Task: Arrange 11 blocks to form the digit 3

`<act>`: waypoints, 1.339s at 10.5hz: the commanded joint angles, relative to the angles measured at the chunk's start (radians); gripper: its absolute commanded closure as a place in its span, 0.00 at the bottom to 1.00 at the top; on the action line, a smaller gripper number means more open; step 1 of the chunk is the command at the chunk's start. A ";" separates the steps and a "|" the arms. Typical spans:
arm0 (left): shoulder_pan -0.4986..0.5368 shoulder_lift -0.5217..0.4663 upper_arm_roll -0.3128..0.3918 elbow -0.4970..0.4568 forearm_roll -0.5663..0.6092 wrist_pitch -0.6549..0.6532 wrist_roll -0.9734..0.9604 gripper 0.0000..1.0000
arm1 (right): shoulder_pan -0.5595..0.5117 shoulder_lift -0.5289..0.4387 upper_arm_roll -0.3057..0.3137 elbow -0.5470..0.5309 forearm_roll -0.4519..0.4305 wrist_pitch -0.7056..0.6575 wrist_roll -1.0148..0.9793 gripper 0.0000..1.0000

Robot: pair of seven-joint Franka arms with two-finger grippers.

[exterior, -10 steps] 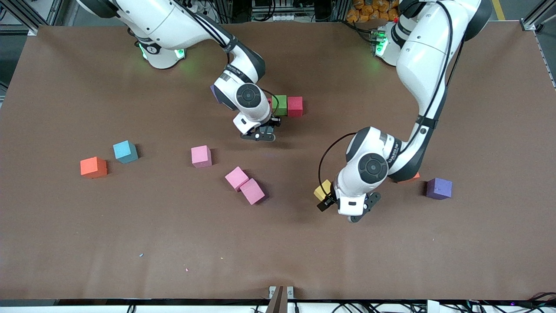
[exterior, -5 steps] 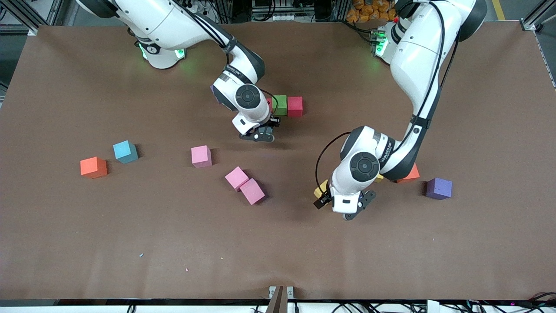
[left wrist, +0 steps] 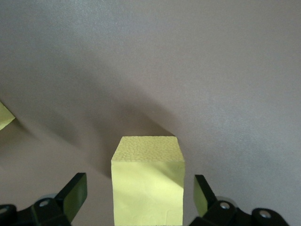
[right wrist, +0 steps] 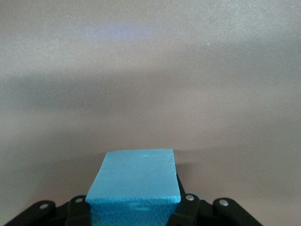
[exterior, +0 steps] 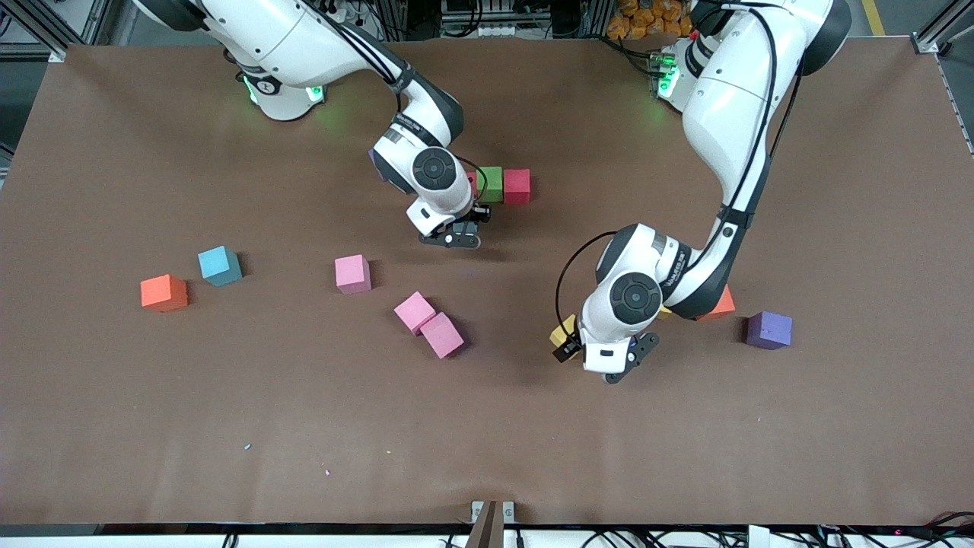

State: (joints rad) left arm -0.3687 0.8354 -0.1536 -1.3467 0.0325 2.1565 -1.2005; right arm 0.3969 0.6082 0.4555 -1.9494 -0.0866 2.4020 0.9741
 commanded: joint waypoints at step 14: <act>-0.013 0.037 0.011 0.018 0.020 -0.006 -0.011 0.02 | -0.039 -0.025 0.025 -0.042 -0.004 -0.006 0.048 1.00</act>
State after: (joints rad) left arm -0.3699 0.8622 -0.1530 -1.3467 0.0327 2.1563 -1.2004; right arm 0.3929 0.6050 0.4649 -1.9586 -0.0853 2.4017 1.0029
